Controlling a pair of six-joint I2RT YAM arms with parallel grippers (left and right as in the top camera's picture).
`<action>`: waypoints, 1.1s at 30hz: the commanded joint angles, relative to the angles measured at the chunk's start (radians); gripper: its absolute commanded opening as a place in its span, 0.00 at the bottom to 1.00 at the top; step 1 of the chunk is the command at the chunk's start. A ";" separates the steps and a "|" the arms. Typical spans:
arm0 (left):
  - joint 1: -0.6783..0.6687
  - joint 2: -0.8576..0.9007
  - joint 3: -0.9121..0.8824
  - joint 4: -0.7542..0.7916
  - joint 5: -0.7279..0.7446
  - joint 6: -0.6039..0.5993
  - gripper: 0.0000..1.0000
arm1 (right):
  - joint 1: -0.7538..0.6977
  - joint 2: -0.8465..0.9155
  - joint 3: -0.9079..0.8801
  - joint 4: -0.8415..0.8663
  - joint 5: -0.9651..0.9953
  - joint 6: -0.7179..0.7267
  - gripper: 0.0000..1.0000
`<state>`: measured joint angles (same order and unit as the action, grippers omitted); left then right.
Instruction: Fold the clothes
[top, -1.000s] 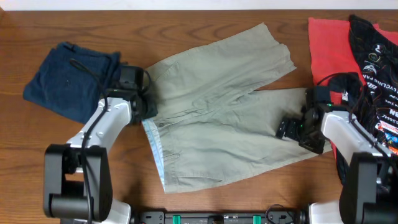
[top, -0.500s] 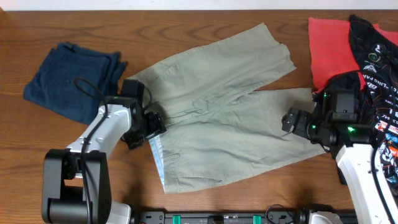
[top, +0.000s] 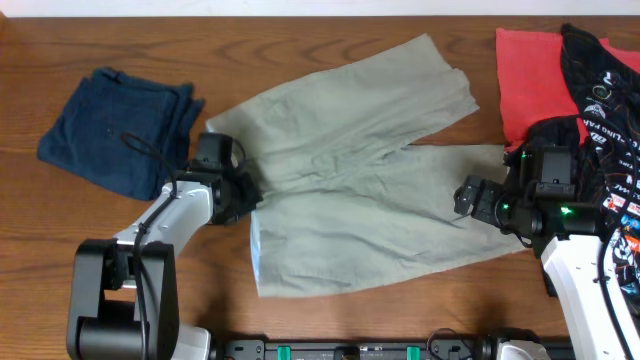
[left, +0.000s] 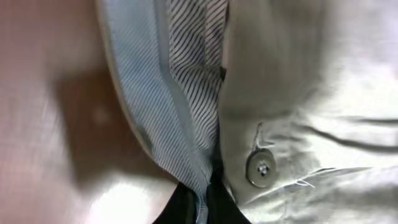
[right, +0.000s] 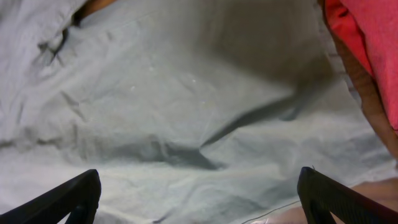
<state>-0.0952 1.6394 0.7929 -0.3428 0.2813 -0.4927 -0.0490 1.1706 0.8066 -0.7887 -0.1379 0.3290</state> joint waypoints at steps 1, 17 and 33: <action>0.001 0.009 0.016 0.073 -0.031 0.021 0.06 | -0.003 -0.007 0.005 -0.002 0.015 -0.013 0.99; 0.001 0.008 0.211 -0.105 -0.140 0.118 0.98 | -0.003 -0.006 0.005 -0.018 0.023 -0.008 0.99; -0.007 -0.095 0.165 -0.637 -0.064 -0.016 0.99 | -0.011 -0.006 -0.056 -0.149 0.089 0.426 0.99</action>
<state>-0.0963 1.6043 0.9909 -0.9699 0.1913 -0.4534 -0.0494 1.1702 0.7902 -0.9298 -0.0742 0.6018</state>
